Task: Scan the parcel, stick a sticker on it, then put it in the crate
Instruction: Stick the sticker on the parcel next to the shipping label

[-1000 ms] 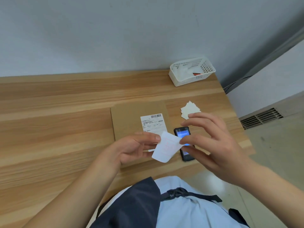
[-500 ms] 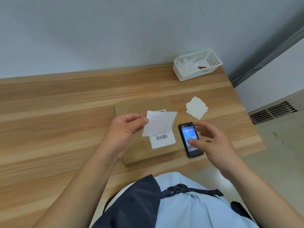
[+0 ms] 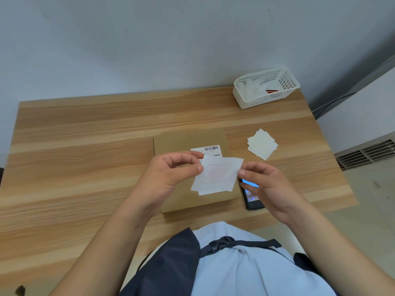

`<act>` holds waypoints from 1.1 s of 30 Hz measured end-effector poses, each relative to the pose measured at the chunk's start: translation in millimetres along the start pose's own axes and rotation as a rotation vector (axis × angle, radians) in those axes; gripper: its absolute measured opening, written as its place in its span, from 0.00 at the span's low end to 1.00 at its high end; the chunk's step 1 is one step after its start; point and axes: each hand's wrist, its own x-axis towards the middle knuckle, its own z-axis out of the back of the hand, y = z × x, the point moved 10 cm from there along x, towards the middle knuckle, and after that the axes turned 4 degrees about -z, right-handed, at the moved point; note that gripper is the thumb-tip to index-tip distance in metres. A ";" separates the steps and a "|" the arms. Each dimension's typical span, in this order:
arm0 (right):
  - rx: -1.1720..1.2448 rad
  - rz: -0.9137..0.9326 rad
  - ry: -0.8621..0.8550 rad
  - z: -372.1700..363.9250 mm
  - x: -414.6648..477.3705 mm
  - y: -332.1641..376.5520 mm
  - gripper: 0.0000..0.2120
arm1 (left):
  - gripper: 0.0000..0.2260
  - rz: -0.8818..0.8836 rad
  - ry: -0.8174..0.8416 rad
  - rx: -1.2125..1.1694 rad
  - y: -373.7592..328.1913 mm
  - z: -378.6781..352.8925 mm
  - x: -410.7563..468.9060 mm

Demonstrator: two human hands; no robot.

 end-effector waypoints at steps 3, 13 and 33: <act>0.002 0.016 0.022 -1.5 2.9 1.3 0.07 | 0.05 0.044 -0.074 -0.027 9.0 6.4 -0.6; -0.120 0.018 0.042 -13.4 31.3 3.0 0.06 | 0.06 0.039 -0.226 -0.038 20.0 25.1 -3.4; -0.376 -0.112 0.005 -59.5 131.6 -9.4 0.06 | 0.06 0.224 -0.619 0.066 93.5 96.4 29.2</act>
